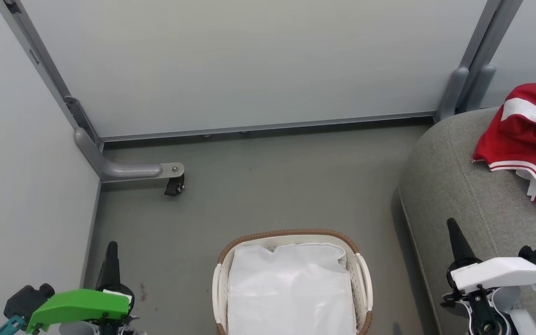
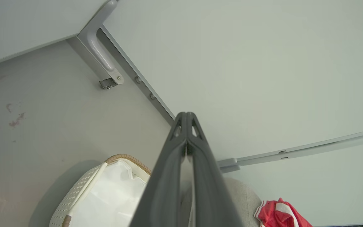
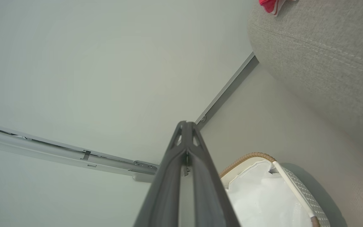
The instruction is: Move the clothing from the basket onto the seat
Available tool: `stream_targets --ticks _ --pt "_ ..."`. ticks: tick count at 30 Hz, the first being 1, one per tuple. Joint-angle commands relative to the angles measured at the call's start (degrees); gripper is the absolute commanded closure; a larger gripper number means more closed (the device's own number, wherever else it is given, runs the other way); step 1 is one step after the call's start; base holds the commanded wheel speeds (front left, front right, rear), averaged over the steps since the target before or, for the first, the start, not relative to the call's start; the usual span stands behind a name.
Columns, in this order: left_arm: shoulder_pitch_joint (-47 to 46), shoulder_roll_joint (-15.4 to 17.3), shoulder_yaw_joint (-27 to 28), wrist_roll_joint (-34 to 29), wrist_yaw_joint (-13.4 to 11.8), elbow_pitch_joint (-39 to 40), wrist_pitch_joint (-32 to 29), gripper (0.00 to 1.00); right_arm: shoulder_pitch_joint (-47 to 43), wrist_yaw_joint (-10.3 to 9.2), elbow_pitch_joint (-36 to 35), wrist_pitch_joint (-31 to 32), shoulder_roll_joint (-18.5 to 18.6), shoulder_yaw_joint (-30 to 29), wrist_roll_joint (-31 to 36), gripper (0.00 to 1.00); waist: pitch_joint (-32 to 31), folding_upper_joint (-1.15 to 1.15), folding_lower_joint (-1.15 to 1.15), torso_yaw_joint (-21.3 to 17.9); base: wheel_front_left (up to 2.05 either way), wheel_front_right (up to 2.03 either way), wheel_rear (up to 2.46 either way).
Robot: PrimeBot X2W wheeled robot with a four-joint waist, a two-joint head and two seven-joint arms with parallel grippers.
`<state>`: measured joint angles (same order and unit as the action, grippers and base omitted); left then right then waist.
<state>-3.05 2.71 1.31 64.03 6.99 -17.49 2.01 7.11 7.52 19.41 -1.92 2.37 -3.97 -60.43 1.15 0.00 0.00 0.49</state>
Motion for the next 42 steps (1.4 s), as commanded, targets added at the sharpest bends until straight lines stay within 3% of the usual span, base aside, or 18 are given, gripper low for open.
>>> stream_targets --ticks 1,42 --pt "-1.4 0.27 0.41 1.38 0.2 0.69 -0.4 1.0 -0.05 -0.02 -0.92 0.47 0.39 -0.28 -1.61 1.0 -0.02 0.0 0.0 -0.01 0.0 0.0 0.0" --pt "-3.0 0.33 3.82 20.06 0.55 2.69 -6.14 1.0 -0.82 -0.03 -4.16 6.1 0.58 -1.96 -22.58 1.0 -0.61 0.0 0.0 -0.31 0.0 0.0 0.0"
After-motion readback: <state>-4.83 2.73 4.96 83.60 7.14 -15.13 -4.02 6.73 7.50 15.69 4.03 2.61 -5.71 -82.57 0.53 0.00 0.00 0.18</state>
